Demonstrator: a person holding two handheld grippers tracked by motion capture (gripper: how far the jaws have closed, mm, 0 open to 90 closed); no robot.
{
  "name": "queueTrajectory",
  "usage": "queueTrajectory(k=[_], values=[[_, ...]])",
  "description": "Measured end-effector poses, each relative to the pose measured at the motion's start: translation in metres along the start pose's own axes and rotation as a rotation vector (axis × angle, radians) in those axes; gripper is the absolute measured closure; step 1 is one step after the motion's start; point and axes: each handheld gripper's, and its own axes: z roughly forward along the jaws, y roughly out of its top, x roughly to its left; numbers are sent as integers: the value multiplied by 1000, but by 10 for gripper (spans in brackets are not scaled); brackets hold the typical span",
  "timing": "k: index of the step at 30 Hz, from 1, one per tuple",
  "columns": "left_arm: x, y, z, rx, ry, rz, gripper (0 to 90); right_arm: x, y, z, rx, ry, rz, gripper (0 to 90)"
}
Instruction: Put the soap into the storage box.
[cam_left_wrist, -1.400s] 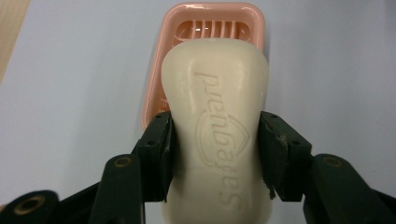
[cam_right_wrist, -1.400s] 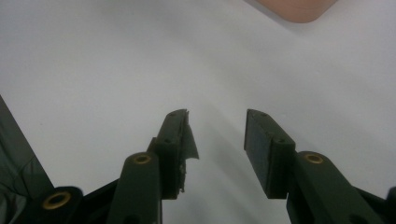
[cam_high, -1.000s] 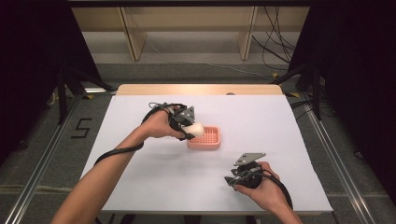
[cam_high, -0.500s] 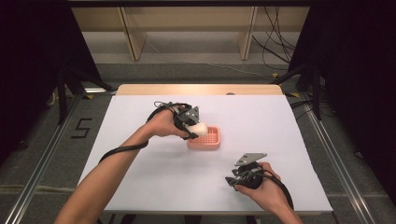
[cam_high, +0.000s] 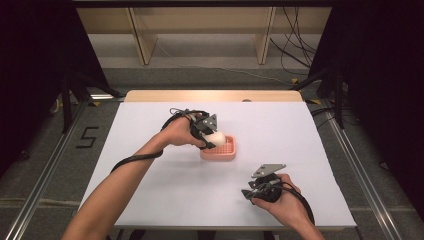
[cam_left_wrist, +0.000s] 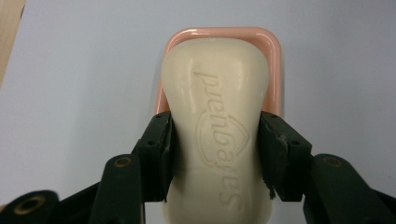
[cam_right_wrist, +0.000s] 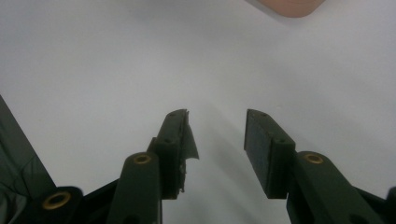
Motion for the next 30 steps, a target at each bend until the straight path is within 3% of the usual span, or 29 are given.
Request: queueTrajectory(k=[8,30], values=[[1,5,4,5,-2,13,489,-1,0,-1,4,1,-2,597],[6,6,17,22,-2,0,489,-3,-1,-1,12,-2,-15,597]])
